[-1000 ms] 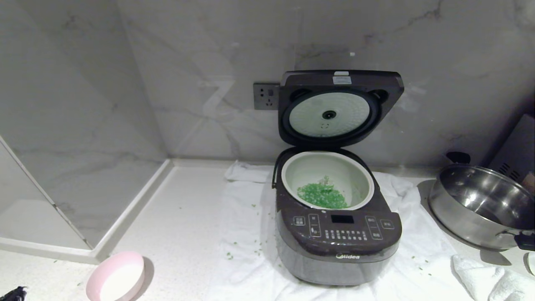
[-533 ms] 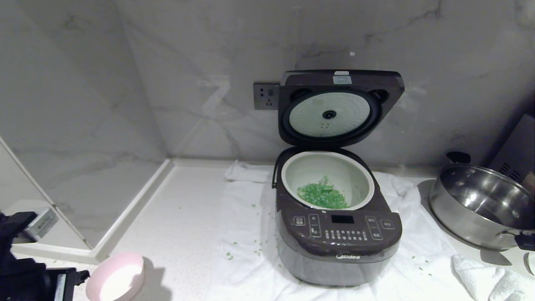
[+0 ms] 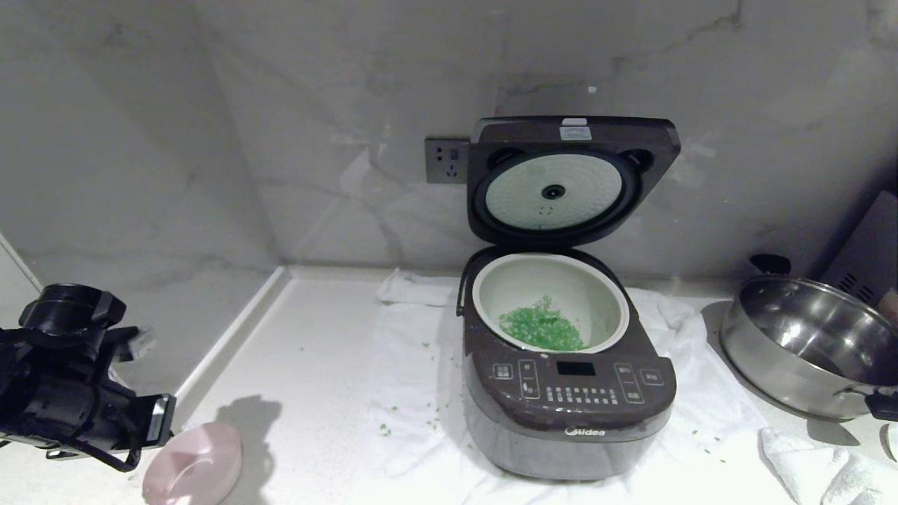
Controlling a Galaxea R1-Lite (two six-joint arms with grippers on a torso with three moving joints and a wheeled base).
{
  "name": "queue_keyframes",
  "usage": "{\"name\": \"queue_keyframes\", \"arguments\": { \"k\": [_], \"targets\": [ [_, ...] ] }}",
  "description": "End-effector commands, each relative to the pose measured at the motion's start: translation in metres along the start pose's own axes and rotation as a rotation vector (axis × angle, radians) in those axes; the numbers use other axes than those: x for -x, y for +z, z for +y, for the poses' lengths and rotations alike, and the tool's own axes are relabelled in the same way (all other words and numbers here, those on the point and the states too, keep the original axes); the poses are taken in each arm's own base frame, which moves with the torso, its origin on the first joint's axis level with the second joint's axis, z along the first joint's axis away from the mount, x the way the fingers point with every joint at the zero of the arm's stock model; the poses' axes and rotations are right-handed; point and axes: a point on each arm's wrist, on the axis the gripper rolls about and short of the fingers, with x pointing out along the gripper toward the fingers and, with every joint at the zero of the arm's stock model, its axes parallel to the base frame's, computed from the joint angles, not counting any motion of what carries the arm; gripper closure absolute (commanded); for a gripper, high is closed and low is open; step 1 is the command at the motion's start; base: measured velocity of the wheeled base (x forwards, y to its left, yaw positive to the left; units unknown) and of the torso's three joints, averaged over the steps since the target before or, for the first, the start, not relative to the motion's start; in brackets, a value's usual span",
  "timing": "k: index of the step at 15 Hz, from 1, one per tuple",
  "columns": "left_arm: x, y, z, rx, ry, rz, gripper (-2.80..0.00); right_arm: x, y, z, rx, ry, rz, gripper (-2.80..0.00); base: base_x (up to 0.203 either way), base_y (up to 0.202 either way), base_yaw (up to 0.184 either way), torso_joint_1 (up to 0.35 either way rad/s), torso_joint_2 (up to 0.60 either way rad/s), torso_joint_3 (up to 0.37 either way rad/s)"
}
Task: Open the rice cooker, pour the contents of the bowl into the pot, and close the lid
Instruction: Pick up the bowl on the table
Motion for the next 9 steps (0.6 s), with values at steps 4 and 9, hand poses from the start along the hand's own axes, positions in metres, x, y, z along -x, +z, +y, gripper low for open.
{"name": "queue_keyframes", "arguments": {
  "k": [4, 9],
  "targets": [
    [-0.014, -0.019, 0.029, 0.115, 0.047, 0.098, 0.0, 0.0, 0.0, 0.0, 0.0, 0.001, 0.001, 0.0, 0.0, 0.0, 0.0, 0.0, 0.0, 0.0],
    [-0.029, -0.023, 0.035, 0.135, 0.032, 0.144, -2.8, 0.0, 0.0, 0.0, 0.0, 0.001, 0.002, 0.0, 0.0, 0.0, 0.0, 0.0, 0.0, 0.0]
  ]
}}
